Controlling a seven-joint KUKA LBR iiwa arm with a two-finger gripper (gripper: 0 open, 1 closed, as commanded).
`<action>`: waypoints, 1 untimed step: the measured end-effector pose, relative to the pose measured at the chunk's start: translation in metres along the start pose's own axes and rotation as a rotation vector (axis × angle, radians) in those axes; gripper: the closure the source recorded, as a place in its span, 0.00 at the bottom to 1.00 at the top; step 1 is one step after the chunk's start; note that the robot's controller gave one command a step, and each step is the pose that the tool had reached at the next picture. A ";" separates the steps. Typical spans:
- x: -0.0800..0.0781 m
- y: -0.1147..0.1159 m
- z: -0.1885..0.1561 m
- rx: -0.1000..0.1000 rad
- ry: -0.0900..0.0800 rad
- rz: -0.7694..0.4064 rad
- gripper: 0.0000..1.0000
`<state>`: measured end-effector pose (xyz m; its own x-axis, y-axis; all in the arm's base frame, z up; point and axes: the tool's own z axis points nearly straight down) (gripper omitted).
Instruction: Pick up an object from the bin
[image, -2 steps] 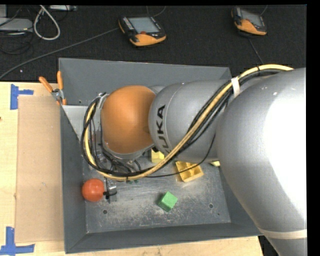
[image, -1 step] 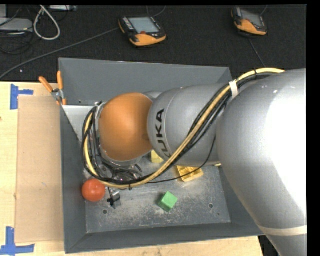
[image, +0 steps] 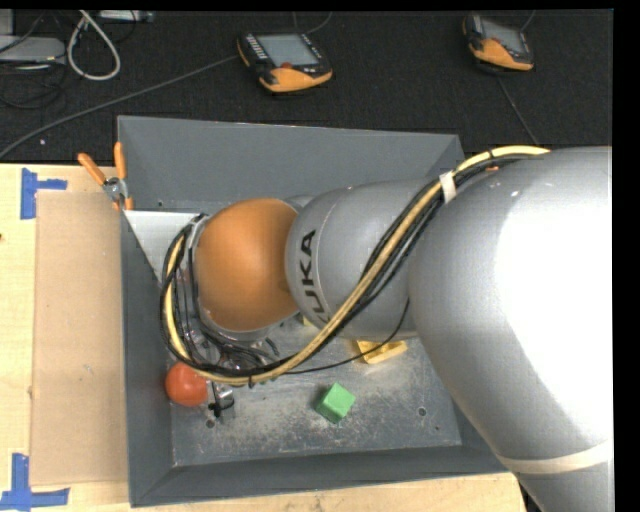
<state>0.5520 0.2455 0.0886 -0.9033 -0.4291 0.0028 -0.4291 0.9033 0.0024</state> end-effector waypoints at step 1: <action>-0.002 -0.002 0.017 -0.001 -0.005 -0.071 1.00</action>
Offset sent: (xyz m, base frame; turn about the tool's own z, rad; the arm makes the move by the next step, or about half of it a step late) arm 0.0000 0.0000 0.0000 0.0000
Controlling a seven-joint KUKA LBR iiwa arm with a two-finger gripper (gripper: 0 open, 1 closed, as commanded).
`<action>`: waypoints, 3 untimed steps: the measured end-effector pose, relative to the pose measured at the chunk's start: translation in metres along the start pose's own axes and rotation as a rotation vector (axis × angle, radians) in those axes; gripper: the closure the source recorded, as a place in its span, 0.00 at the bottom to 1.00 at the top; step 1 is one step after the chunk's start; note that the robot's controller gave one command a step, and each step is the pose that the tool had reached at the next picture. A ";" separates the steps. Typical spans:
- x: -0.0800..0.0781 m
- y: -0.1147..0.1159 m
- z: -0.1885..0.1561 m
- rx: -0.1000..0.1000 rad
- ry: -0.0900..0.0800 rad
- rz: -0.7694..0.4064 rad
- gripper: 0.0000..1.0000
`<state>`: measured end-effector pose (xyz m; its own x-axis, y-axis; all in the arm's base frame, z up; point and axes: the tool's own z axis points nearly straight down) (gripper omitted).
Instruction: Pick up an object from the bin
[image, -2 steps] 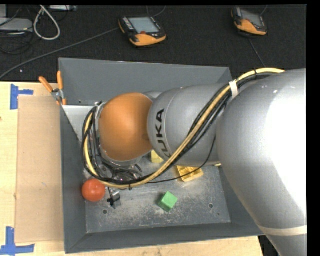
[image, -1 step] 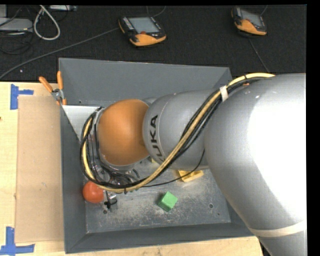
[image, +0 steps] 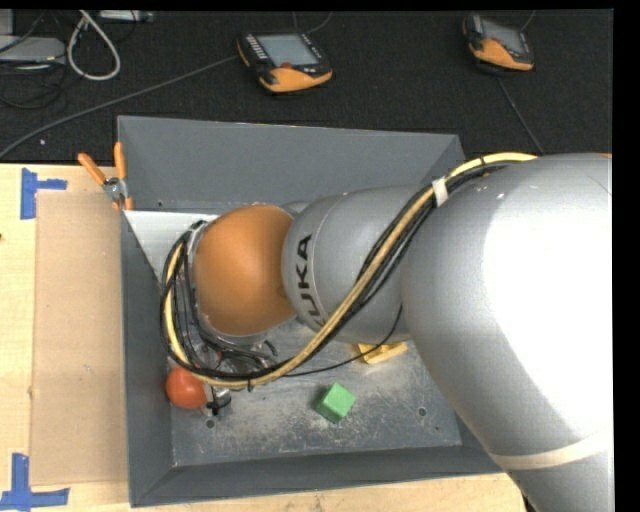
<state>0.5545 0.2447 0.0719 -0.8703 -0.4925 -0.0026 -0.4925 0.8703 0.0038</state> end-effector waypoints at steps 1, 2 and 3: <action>0.000 0.000 0.000 0.000 0.000 0.001 1.00; 0.002 0.000 -0.009 -0.001 0.006 0.001 1.00; 0.002 0.001 -0.034 -0.001 0.005 0.002 1.00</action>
Offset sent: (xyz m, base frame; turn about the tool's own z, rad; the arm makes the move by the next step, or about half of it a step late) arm 0.0001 -0.0001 0.0376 0.0005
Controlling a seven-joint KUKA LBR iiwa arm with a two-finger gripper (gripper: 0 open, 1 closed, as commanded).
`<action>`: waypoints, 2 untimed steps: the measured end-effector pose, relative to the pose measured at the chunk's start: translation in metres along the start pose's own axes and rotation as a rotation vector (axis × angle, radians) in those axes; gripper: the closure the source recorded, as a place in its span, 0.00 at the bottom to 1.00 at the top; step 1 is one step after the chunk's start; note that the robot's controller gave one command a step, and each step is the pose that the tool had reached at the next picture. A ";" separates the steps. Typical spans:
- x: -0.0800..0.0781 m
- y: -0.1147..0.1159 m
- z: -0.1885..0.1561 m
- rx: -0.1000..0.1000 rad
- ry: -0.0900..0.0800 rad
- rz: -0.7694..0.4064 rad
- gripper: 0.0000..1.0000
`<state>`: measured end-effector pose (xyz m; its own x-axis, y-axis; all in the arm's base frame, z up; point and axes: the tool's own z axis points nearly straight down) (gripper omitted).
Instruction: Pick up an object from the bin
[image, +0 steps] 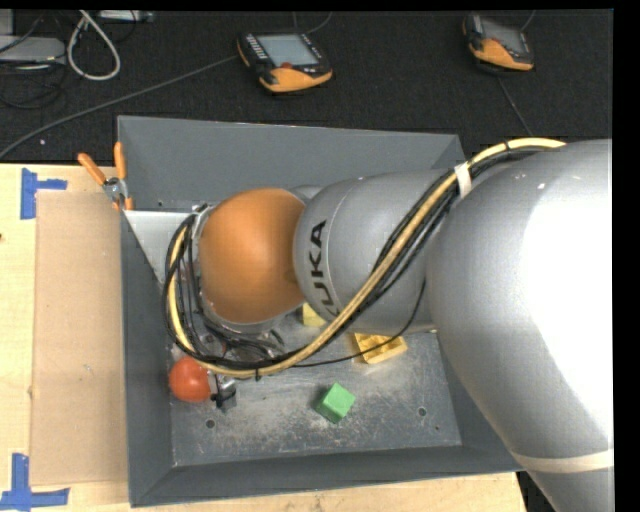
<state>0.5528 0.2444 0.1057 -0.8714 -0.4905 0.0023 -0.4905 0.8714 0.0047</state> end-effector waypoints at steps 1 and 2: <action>0.000 0.000 -0.023 0.000 -0.001 0.001 1.00; -0.002 0.001 -0.033 0.000 -0.006 0.003 1.00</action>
Offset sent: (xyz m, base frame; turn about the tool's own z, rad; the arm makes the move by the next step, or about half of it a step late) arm 0.0005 0.0003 0.0331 0.0004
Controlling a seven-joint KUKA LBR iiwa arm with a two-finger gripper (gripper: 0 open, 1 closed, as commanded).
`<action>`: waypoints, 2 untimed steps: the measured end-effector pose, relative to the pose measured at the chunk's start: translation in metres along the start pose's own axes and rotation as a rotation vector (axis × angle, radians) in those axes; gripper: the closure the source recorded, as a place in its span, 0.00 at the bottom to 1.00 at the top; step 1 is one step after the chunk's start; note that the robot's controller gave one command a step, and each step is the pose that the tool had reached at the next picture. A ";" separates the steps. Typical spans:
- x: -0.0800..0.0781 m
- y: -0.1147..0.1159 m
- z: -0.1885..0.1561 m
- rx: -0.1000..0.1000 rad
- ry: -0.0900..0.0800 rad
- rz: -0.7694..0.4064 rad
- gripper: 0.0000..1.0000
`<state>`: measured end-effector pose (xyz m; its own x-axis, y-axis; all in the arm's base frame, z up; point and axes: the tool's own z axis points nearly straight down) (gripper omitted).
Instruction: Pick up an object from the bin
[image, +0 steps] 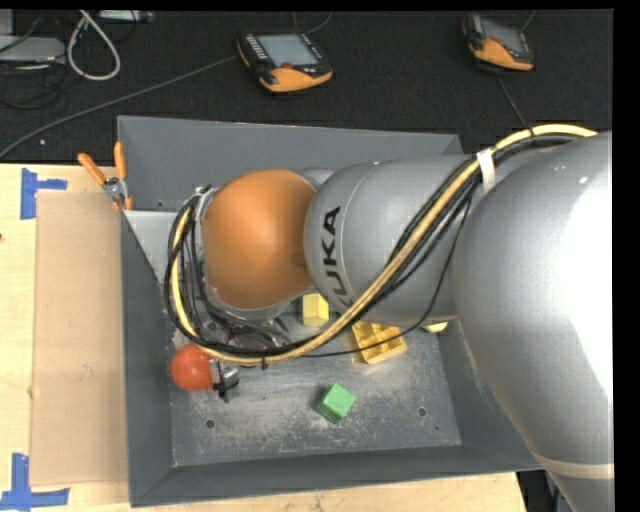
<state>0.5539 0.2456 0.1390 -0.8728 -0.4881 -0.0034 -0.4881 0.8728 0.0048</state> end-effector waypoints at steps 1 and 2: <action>0.001 0.000 -0.008 0.000 0.002 0.002 1.00; 0.000 0.000 -0.018 -0.001 0.001 0.004 1.00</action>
Offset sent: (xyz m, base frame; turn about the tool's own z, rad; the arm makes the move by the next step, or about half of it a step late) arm -0.0005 -0.0003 0.0186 0.0011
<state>0.5537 0.2459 0.1565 -0.8746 -0.4849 -0.0026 -0.4849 0.8745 0.0056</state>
